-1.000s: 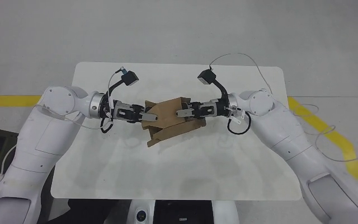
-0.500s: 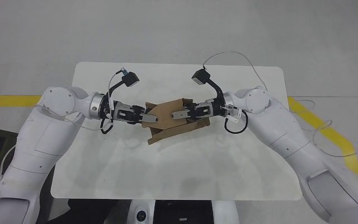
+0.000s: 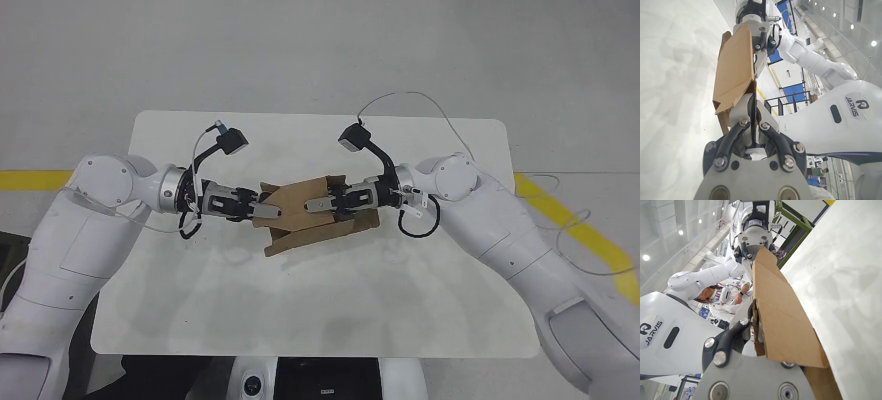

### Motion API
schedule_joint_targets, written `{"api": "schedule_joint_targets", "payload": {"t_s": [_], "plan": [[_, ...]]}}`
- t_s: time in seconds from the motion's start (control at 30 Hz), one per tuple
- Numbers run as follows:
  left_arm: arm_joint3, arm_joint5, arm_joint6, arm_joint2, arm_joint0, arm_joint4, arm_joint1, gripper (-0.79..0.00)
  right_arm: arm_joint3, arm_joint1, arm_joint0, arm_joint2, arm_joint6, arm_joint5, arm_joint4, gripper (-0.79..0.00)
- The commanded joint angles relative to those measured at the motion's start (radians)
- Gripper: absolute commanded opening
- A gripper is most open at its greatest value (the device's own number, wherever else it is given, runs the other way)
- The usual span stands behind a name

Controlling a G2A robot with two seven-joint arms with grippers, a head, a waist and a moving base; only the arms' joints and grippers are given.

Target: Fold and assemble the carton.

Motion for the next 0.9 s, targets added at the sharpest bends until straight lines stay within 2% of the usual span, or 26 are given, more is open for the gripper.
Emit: {"api": "schedule_joint_targets", "payload": {"t_s": [0.0, 0.03, 0.5, 0.7, 0.87], "plan": [[0.001, 0.0, 0.0, 0.0, -0.001, -0.002, 0.001, -0.489, 0.002, 0.0, 0.001, -0.002, -0.002, -0.002, 0.003, -0.785], [0.003, 0.0, 0.0, -0.001, -0.002, -0.003, 0.002, 0.0, 0.004, 0.0, 0.002, -0.002, -0.004, -0.004, 0.003, -0.785], [0.001, 0.06, -0.06, -0.033, 0.001, -0.143, 0.009, 0.0, 0.058, -0.001, 0.014, -0.002, -0.043, -0.042, -0.041, -0.785], [-0.007, 0.093, -0.093, -0.042, -0.003, -0.225, 0.005, 0.0, 0.065, -0.011, 0.015, -0.005, -0.06, -0.06, -0.056, -0.785], [-0.023, 0.108, -0.079, -0.036, -0.007, -0.241, -0.001, 0.0, 0.065, -0.022, 0.012, -0.007, -0.077, -0.077, -0.065, -0.785]]}}
